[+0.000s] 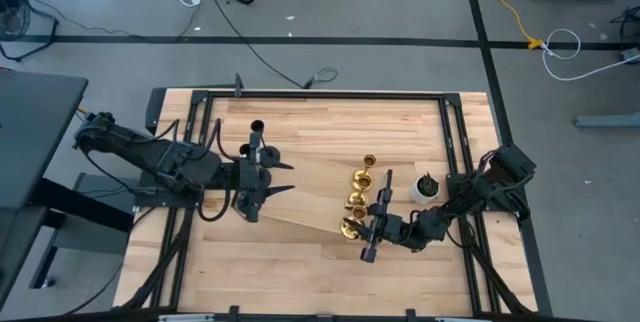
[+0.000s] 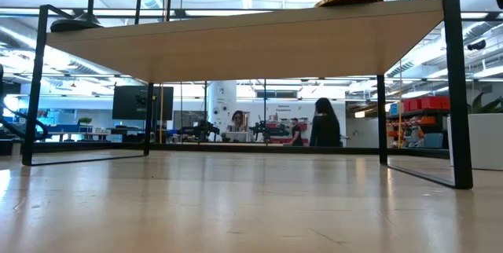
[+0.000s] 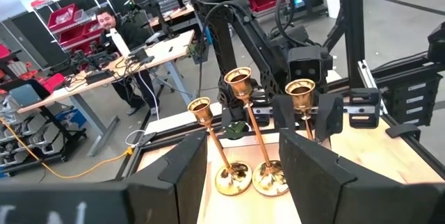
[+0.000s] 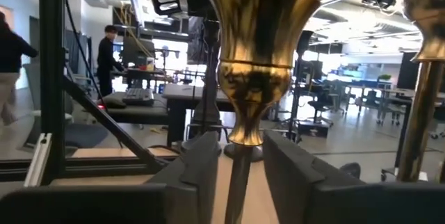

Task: Pick & Place candle stick holders
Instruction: Put the gold candle holder on the shelf aligned with the other gold candle holder, then return to Home Position

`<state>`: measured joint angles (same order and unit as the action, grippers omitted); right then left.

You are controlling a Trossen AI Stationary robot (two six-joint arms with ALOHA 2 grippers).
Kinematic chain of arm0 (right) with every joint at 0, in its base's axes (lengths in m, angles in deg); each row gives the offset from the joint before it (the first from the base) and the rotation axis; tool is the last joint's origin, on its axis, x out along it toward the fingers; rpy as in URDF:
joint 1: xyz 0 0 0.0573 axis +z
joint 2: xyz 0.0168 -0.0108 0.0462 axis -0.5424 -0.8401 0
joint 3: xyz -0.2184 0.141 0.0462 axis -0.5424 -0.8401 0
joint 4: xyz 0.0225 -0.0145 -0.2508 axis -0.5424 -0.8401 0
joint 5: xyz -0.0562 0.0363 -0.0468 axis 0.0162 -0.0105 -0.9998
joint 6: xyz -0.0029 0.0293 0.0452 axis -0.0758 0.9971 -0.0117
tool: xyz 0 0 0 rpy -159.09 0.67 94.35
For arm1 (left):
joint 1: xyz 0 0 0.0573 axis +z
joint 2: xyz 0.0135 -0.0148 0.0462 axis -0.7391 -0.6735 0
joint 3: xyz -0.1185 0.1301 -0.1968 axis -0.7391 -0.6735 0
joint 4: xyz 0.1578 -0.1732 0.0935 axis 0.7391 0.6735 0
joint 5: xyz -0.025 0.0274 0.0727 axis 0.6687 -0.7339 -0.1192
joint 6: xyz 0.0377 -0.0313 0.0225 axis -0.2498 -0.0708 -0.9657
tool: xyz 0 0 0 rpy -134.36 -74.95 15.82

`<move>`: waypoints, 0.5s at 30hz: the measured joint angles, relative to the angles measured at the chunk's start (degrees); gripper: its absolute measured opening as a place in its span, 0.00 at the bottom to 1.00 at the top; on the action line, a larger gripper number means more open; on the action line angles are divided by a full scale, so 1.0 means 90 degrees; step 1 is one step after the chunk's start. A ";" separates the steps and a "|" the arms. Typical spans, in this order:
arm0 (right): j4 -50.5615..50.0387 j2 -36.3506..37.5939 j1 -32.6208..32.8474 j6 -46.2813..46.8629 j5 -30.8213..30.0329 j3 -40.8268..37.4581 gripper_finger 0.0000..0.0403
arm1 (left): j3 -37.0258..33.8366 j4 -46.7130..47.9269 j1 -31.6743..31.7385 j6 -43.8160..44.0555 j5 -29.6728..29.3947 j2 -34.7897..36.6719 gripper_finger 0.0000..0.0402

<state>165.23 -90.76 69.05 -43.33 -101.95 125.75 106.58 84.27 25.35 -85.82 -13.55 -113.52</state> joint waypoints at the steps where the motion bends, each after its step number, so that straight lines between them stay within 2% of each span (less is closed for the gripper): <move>1: -0.0001 0.0000 0.0002 -0.0018 -0.0026 0.0000 0.31 | 0.0001 0.0000 0.0000 0.0000 0.0000 0.0000 0.45; 9: -0.0006 0.0028 0.0120 -0.0123 -0.0505 0.0000 0.50 | 0.0000 0.0038 0.0000 0.0002 0.0000 0.0000 0.45; 15: 0.0021 0.0173 0.0286 -0.0340 -0.0752 -0.0002 0.59 | 0.0000 0.0038 0.0000 0.0002 0.0000 0.0000 0.45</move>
<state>165.43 -89.20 71.63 -46.40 -108.71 125.73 106.58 84.61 25.35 -85.80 -13.55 -113.52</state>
